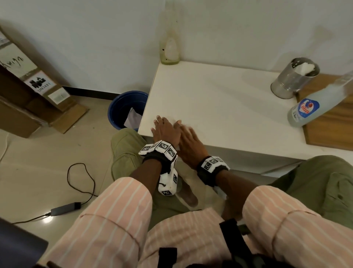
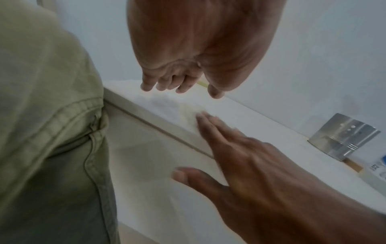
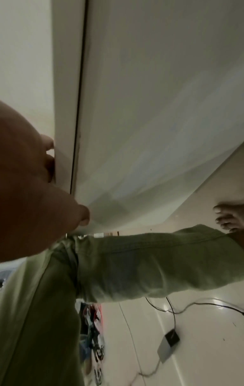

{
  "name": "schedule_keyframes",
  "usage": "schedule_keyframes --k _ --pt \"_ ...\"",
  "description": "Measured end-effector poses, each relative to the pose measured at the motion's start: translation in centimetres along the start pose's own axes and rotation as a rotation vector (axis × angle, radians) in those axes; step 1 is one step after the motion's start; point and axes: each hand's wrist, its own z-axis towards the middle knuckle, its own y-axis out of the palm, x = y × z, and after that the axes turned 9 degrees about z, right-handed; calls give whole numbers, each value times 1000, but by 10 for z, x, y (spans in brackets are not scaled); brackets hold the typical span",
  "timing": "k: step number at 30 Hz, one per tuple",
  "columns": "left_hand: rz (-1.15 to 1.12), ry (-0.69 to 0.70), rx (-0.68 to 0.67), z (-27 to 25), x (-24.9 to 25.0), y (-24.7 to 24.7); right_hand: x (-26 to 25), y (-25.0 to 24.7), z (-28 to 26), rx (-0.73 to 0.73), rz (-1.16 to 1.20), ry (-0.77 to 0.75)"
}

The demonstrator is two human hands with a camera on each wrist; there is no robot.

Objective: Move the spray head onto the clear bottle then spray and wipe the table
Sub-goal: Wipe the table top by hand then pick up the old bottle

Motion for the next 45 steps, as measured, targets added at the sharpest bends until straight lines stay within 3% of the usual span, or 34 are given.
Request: schedule_keyframes --k 3,5,8,10,12,14,18,23,25,31,36,40,45 --pt "40 31 -28 -4 6 2 29 -1 -35 21 -104 271" --pt "49 57 -44 -9 13 4 37 -7 -56 -22 -184 533" --pt "56 101 -74 -17 25 9 17 -30 -61 -189 -258 843" --pt "58 113 -101 -20 29 10 6 -47 -56 -321 -287 732" --pt "42 133 -94 -22 31 9 4 -67 -50 -293 -111 488" --pt "-17 150 -59 -21 30 3 -1 -89 -45 -231 78 384" --pt "-152 185 -26 -11 18 -18 -11 -111 -17 24 473 504" --pt "-526 190 -178 -5 3 -37 -3 -130 17 89 1159 643" --pt "-663 187 -200 -4 -1 -39 1 -128 25 109 1152 642" --pt "-769 75 -46 7 -3 -43 -5 -102 40 178 803 540" --pt "-523 63 -6 11 -4 -50 -25 -86 52 168 657 308" --pt "-417 -97 181 28 -35 -55 -23 -82 89 208 663 366" --pt "5 -100 108 52 -54 -59 -37 -93 152 158 695 353"
